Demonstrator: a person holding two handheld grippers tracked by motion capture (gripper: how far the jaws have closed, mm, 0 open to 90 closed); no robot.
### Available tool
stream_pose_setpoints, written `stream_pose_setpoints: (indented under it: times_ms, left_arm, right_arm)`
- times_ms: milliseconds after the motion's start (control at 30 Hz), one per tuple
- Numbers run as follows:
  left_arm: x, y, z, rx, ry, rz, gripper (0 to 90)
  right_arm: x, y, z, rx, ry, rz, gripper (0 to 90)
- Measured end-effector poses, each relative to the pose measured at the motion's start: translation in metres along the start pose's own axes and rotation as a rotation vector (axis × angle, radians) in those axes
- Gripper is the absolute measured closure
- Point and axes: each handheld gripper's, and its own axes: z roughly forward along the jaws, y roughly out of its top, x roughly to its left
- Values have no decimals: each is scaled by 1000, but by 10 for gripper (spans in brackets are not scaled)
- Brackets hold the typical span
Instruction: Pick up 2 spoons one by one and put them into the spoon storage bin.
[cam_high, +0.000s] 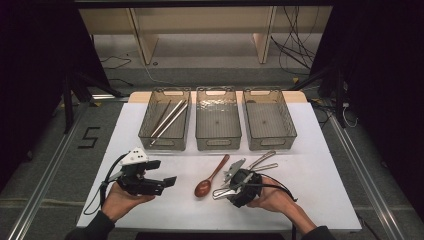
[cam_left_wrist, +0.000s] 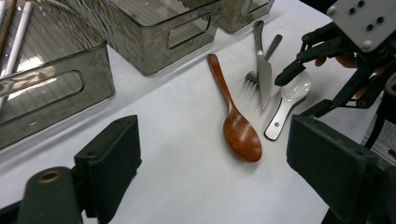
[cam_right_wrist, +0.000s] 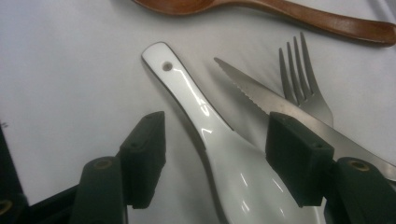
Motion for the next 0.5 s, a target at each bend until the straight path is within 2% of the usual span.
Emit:
stream_pose_setpoints:
  times_ms: [100, 167, 267, 433, 500]
  left_arm:
    - [0, 0, 1, 4, -1, -2, 173]
    - [0, 0, 1, 3, -5, -1, 173]
    - [-1, -1, 2, 8, -6, 7, 173]
    - [-2, 0, 1, 9, -7, 7, 173]
    - [-2, 0, 2, 10, -6, 9, 174]
  right_arm:
    - [-1, 2, 5, 13, 2, -22, 407]
    - [-1, 3, 7, 25, 11, -17, 429]
    - [-2, 5, 8, 19, 17, -41, 473]
    - [-2, 5, 8, 24, 9, -41, 523]
    - [-1, 5, 8, 29, -1, -59, 539]
